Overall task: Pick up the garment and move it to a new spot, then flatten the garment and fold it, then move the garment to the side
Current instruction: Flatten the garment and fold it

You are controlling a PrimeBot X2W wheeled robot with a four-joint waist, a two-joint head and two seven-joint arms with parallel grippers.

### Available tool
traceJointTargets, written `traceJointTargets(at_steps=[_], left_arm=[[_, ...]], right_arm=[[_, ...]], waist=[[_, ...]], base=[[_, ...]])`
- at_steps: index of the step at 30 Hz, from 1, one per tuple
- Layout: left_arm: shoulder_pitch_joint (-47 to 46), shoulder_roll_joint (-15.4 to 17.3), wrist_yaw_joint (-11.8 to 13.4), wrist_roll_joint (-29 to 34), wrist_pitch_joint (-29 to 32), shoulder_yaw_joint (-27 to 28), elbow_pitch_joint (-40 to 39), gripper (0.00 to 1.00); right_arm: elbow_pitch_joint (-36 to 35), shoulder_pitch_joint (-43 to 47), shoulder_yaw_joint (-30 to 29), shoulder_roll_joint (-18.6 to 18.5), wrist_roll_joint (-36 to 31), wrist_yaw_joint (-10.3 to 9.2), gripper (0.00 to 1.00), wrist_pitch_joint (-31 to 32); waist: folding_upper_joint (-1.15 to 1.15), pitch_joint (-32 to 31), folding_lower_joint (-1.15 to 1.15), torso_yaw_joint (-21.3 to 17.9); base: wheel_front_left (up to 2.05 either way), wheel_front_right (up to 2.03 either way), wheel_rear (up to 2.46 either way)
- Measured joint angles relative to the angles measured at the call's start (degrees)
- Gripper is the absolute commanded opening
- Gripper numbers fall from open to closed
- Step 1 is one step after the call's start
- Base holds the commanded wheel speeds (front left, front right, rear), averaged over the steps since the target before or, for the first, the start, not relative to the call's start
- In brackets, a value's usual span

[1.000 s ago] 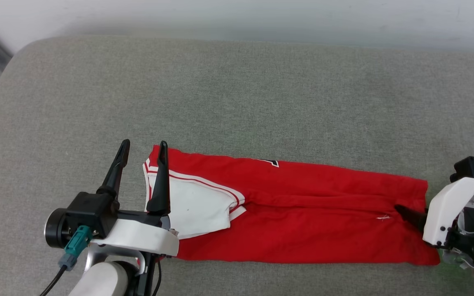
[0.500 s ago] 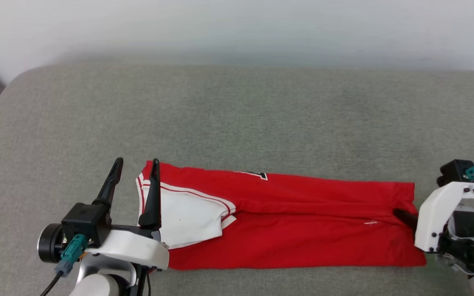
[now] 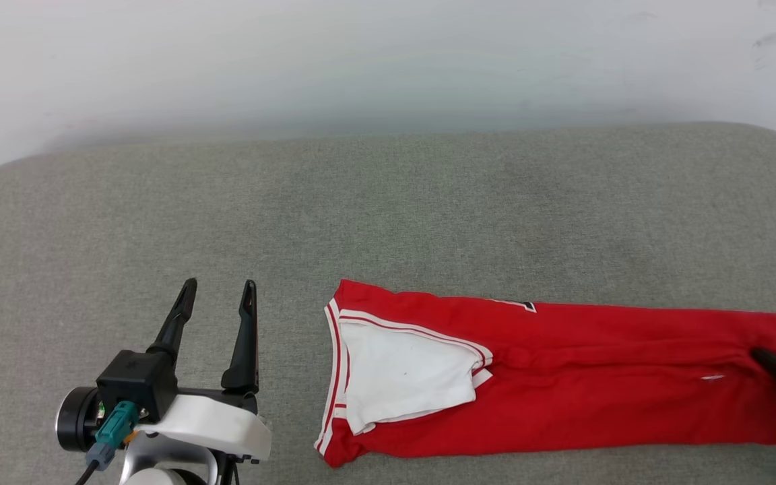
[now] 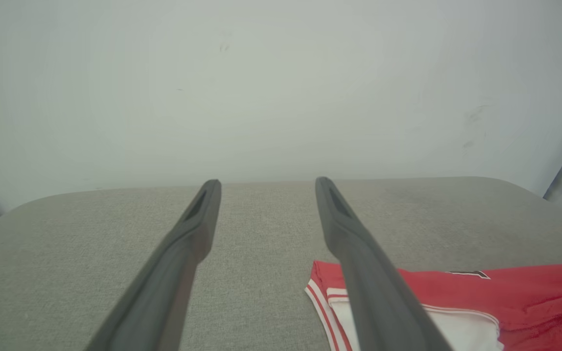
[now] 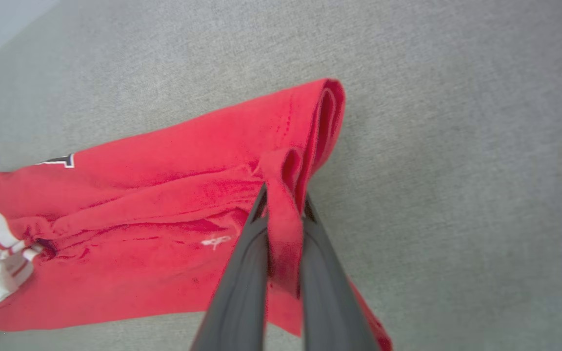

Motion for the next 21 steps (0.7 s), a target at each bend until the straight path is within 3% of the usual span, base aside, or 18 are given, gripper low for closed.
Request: traceJointTargets(at_steps=[7, 13, 17, 21], left_arm=[[0.34, 0.07, 0.33, -0.09, -0.01, -0.25, -0.04, 1.0], [0.31, 0.22, 0.07, -0.22, 0.41, -0.62, -0.12, 1.0], [-0.55, 0.19, -0.1, -0.18, 0.82, -1.18, -0.27, 1.0], [-1.65, -0.08, -0.4, -0.05, 1.04, -1.68, -0.21, 1.0]], right_arm=[[-0.44, -1.44, -8.06, 10.44, 12.72, -0.01, 0.0, 10.33], [-2.44, -2.88, -9.92, 17.48, 24.58, -0.01, 0.0, 19.47], [-1.86, -4.27, -7.01, 18.22, 31.39, -0.01, 0.0, 21.21], [0.1, -5.94, 2.64, 18.34, 40.35, -0.01, 0.0, 17.35]], waist=[[0.0, -0.33, 0.0, -0.29], [0.0, -0.43, 0.0, 0.81], [0.0, 0.02, 0.0, 2.05], [0.0, 0.76, 0.0, 3.68]], base=[[0.0, 0.0, 0.0], [0.0, 0.0, 0.0], [0.0, 0.0, 0.0], [0.0, 0.0, 0.0]])
